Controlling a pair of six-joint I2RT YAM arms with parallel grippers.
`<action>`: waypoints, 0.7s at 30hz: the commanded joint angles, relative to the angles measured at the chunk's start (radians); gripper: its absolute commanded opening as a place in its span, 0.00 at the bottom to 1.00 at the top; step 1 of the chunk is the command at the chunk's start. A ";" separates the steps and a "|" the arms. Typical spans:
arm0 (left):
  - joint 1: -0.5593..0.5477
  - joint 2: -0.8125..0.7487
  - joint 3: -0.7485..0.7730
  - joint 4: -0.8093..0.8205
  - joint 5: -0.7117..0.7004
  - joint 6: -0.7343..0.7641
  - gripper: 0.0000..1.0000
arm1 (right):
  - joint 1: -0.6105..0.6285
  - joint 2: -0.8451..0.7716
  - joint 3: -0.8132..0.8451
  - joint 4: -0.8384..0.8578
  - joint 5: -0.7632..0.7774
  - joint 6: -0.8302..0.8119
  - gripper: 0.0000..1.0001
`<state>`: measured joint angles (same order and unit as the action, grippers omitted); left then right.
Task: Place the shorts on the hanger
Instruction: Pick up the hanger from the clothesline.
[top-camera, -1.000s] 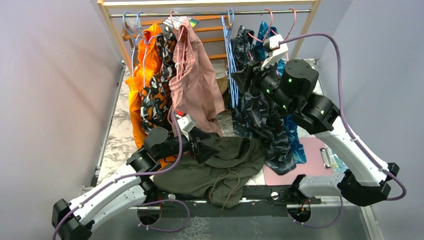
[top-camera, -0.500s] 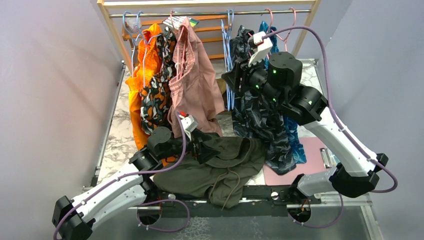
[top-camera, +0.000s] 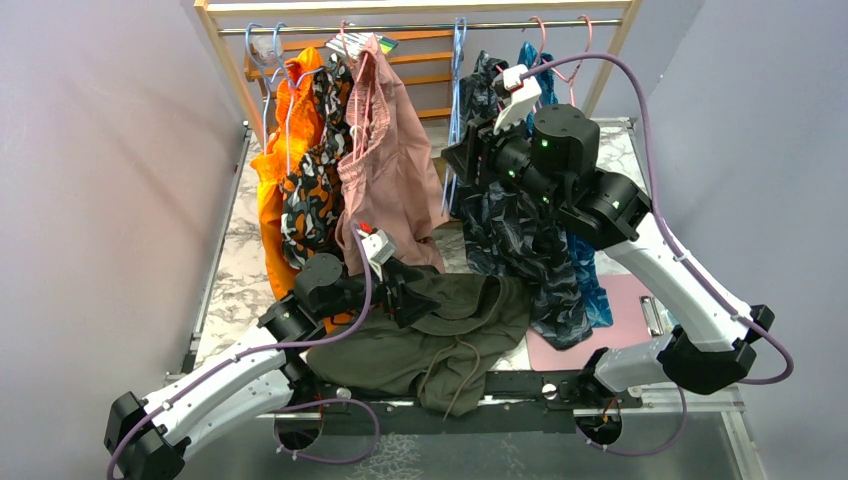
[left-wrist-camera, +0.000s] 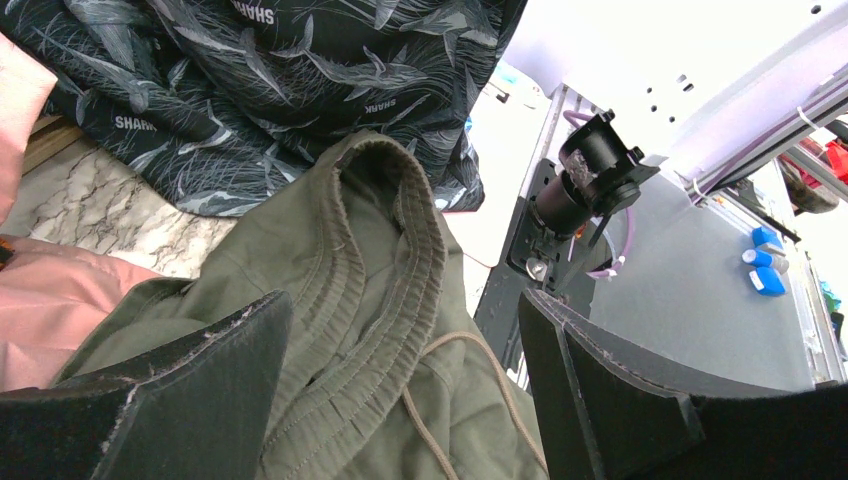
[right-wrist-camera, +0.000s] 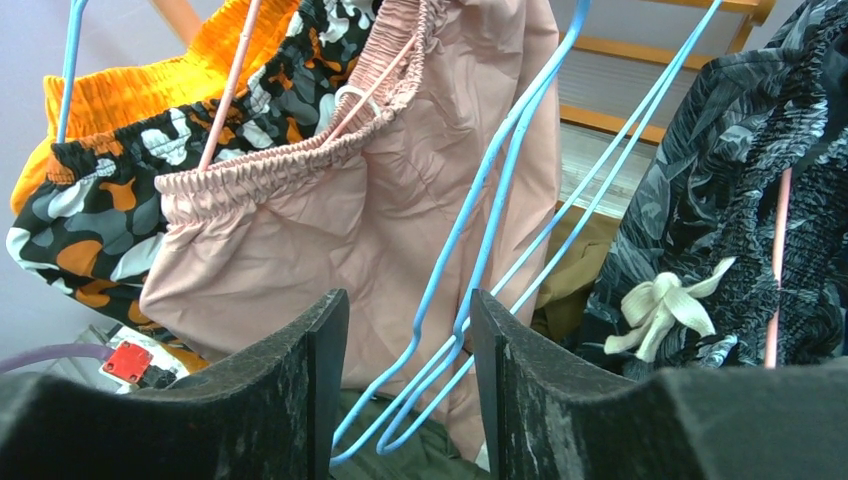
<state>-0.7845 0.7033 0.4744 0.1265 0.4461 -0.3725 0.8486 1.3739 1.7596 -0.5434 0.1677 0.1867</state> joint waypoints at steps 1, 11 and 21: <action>0.007 -0.007 -0.007 0.020 0.016 0.015 0.85 | -0.004 -0.024 -0.002 0.039 -0.053 0.017 0.53; 0.007 -0.002 -0.005 0.018 0.016 0.014 0.85 | -0.003 0.030 0.038 0.038 -0.227 0.086 0.55; 0.007 -0.005 -0.007 0.016 0.012 0.012 0.85 | -0.003 0.071 0.038 0.026 -0.120 0.098 0.56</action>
<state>-0.7845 0.7036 0.4744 0.1261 0.4461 -0.3725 0.8486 1.4384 1.7756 -0.5240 -0.0158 0.2710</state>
